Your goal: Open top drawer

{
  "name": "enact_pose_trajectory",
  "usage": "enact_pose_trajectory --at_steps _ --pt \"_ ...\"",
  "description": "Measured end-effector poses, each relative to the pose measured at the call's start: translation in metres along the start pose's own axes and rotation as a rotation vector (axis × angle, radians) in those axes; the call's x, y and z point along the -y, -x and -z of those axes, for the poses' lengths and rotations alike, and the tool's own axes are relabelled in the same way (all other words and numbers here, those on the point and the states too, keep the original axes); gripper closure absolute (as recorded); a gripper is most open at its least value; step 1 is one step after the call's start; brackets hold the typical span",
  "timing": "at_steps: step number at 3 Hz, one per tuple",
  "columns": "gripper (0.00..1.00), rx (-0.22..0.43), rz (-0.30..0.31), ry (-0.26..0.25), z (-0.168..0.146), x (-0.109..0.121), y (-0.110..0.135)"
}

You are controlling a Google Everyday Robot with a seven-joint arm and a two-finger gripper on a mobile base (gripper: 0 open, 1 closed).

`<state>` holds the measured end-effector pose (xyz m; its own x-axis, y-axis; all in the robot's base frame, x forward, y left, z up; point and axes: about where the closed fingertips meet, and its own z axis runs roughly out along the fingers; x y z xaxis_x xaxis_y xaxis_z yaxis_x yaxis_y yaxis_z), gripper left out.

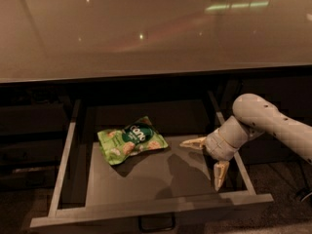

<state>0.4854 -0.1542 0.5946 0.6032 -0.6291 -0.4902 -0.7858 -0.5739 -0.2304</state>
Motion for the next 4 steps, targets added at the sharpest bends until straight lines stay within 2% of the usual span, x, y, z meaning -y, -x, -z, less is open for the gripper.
enact_pose_trajectory --at_steps 1,2,3,4 --pt "0.00 0.013 -0.025 0.042 -0.015 -0.028 0.006" --pt "0.00 0.012 -0.025 0.042 -0.014 -0.028 0.007" --pt "0.00 -0.002 -0.054 0.042 -0.013 -0.040 0.007" --pt "0.00 -0.001 -0.057 0.039 -0.010 -0.043 0.011"
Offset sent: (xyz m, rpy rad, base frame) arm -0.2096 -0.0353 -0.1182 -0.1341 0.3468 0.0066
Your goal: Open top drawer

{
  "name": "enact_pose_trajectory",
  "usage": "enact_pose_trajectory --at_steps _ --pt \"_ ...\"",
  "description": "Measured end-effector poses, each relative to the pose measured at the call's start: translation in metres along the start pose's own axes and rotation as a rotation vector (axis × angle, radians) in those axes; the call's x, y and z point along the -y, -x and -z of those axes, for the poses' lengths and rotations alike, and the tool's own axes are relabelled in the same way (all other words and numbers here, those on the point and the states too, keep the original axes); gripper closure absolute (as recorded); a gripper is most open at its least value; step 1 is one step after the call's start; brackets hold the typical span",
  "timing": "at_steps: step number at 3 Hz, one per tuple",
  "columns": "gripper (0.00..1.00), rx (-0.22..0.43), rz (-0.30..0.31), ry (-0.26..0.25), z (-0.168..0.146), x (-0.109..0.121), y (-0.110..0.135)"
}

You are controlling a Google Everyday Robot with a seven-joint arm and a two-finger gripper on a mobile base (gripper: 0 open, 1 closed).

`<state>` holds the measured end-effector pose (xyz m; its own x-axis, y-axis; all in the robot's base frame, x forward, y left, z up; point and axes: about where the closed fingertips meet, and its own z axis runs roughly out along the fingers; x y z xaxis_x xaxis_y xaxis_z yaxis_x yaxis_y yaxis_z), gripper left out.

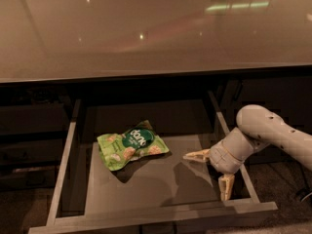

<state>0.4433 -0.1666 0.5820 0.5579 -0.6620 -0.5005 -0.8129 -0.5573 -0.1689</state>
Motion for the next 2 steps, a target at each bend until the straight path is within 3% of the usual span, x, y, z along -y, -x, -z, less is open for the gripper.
enact_pose_trajectory --at_steps 1,2 --pt "0.00 0.000 0.000 0.000 0.000 0.000 0.000" --pt "0.00 0.034 -0.010 -0.001 0.006 0.026 -0.005"
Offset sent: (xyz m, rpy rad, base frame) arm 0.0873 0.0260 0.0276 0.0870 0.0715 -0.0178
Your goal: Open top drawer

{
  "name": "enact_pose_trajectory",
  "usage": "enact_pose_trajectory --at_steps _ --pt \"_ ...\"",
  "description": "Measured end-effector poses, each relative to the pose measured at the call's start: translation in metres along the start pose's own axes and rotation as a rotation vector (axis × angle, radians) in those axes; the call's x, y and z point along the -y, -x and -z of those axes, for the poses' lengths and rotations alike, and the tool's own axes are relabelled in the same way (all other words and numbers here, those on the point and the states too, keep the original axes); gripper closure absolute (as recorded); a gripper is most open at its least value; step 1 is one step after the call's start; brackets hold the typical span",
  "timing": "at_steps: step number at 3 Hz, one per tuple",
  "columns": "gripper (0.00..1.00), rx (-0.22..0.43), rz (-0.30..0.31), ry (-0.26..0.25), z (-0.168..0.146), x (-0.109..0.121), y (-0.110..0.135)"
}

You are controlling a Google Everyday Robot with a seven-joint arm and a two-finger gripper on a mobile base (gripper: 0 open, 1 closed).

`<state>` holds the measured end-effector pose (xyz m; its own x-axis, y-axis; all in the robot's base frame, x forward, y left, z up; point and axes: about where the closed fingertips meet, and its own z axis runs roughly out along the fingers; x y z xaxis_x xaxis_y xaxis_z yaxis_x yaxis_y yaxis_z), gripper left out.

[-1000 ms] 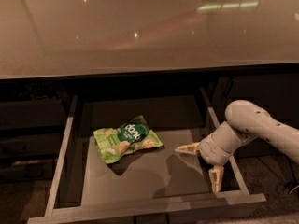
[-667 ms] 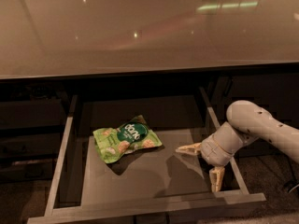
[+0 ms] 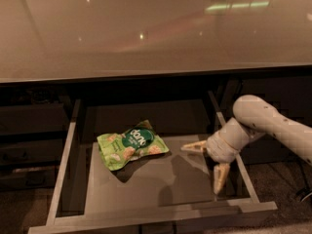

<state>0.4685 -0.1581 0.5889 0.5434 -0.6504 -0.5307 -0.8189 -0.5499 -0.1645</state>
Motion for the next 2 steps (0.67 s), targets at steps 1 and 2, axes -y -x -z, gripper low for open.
enact_pose_trajectory --at_steps 1,2 --pt "0.00 0.023 0.054 -0.028 0.0335 0.0400 0.0321" --pt "0.00 0.017 0.057 -0.031 0.0364 0.0410 0.0331"
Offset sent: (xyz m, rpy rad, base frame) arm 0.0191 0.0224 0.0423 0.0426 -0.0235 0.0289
